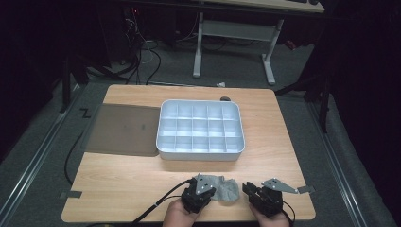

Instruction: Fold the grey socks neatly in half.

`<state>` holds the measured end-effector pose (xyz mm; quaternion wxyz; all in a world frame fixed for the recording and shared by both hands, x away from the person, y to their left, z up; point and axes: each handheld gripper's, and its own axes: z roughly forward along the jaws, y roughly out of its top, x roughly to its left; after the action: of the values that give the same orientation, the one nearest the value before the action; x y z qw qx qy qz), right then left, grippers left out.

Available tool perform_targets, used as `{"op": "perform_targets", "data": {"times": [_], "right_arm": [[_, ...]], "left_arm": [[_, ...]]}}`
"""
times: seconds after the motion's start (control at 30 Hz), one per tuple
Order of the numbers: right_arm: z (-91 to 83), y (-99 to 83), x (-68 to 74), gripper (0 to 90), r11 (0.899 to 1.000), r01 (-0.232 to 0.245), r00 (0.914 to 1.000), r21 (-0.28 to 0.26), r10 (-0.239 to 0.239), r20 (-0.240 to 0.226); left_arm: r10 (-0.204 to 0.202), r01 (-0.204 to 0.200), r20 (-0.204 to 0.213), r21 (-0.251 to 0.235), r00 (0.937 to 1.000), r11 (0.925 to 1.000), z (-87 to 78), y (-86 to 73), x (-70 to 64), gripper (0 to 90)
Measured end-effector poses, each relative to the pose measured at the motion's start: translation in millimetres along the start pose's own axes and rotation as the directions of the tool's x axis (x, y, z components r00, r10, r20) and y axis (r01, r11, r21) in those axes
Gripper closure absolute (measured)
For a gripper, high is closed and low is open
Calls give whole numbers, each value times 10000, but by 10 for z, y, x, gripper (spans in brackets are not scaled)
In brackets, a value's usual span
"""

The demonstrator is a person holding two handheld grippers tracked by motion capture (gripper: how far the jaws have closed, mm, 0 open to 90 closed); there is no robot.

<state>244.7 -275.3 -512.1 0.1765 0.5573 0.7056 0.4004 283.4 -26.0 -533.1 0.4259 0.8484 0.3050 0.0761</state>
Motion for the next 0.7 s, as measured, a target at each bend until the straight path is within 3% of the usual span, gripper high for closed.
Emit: {"op": "perform_targets", "data": {"times": [0.13,0.27,0.33,0.37,0.43,0.47,0.7], "right_arm": [[-42,40,187,658,9983,513,9981,-268,-522,-332],[182,-55,203,620,9960,389,9992,799,-379,-142],[213,-94,204,639,9958,435,9990,804,-438,13],[211,-90,213,693,9953,428,9990,868,-439,103],[220,-95,237,821,9942,519,9986,943,-508,-143],[224,-99,244,838,9941,601,9981,902,-589,-161],[64,57,365,843,9938,994,9941,507,-969,-493]], "left_arm": [[25,-24,-15,14,10000,10000,-1,0,-3,900],[60,-60,-51,27,10000,10000,-6,-3,-10,900],[61,-61,-35,28,10000,10000,-5,-3,-9,900],[67,-67,-33,27,10000,10000,-3,-3,-9,900],[116,-116,-61,27,9999,9999,-3,-4,-14,900],[141,-141,-68,29,9999,9999,-4,-4,-15,900],[219,-219,-123,13,9997,9998,3,-3,-24,900]]}}
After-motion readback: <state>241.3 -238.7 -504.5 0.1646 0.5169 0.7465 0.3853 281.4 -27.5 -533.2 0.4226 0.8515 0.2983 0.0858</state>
